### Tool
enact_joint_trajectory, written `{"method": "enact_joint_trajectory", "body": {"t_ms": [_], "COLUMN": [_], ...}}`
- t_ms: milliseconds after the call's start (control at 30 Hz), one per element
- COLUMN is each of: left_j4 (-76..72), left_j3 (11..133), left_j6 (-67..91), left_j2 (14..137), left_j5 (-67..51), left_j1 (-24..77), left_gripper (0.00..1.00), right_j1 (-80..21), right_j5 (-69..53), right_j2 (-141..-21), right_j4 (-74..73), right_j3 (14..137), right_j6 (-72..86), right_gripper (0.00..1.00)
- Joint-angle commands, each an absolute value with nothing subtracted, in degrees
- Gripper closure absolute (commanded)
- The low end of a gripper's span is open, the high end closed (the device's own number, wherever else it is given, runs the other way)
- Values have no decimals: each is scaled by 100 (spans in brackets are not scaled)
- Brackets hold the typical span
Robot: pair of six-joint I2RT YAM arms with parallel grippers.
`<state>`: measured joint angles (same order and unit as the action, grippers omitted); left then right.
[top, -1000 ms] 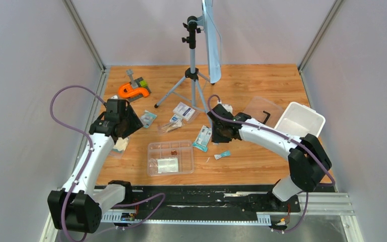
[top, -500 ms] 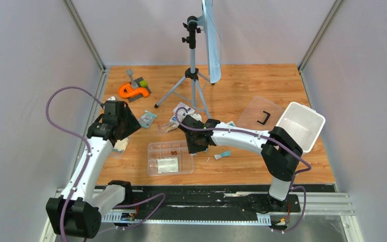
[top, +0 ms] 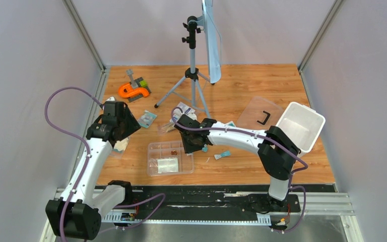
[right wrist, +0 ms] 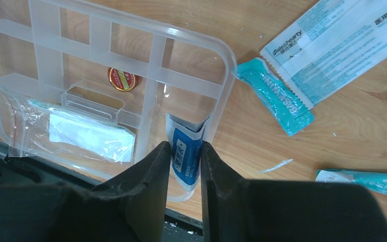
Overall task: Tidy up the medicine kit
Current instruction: Place the medical item at the medicine box compartment.
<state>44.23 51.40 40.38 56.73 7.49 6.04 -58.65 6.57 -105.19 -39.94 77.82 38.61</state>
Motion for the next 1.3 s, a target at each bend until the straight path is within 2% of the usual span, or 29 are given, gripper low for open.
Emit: {"method": "enact_joint_trajectory", "body": {"t_ms": [0,133,333,533,633,833,1267], "left_j4": [4428,4435,4421,4412,4419,4405,4381], "left_j3": [5238,5238,5221,5212,5205,5188,5177], "left_j6": [4018,4025,4024,4013,4013,4005,3982], "left_j2": [5538,5550,5576,5581,5590,5585,5581], "left_j5": [868,870,870,877,887,877,848], "left_j1": [633,634,638,633,637,633,633], "left_gripper": [37,37,37,37,37,37,37], "right_j1": [-5947,-6001,-6046,-6047,-6051,-6041,-6045], "right_j5": [514,429,351,436,561,771,675], "right_j2": [-10613,-10676,-10723,-10699,-10639,-10538,-10943], "right_j4": [-3903,-3894,-3885,-3890,-3884,-3887,-3886], "right_j3": [8014,8016,8029,8033,7995,7868,7872], "right_j6": [3715,3700,3674,3687,3708,3777,3772], "right_gripper": [73,67,48,46,49,69,81]}}
